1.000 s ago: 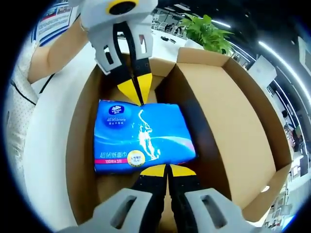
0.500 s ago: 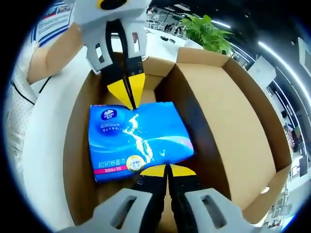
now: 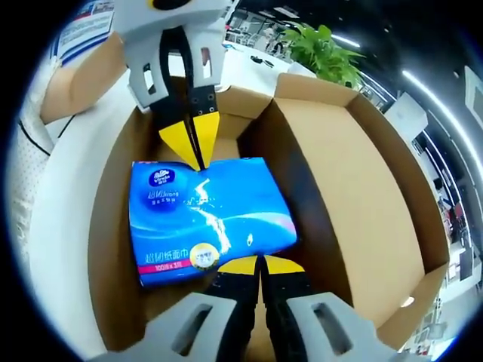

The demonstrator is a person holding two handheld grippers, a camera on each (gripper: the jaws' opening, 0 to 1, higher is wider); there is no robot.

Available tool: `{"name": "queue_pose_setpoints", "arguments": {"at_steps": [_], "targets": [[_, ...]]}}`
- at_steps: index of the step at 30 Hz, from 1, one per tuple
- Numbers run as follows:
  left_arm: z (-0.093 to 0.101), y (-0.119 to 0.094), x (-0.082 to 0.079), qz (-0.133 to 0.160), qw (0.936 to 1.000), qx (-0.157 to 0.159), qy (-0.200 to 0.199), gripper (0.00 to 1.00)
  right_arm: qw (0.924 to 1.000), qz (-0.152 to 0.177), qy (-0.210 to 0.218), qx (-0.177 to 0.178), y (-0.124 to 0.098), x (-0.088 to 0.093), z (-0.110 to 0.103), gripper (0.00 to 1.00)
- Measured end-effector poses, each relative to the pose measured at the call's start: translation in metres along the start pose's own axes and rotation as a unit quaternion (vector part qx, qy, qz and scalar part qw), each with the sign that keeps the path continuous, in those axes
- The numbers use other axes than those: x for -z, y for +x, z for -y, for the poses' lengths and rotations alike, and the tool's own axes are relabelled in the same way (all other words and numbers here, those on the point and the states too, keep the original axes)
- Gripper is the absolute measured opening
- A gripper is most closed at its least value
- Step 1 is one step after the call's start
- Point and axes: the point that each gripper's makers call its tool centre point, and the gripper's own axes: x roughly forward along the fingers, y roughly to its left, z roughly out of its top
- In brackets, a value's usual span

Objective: Operate the shoe box by opening the lid, removing the specified soft item, and placing it in the target area until the item is outside and the box remains undamaged.

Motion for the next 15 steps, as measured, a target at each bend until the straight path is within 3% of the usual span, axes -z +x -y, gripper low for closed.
{"name": "queue_pose_setpoints", "arguments": {"at_steps": [15], "targets": [[0.0014,0.0003,0.0,0.001,0.9999,-0.008,0.007,0.0,1.0,0.003,0.007,0.002,0.0023,-0.0022,-0.0001,0.0]]}}
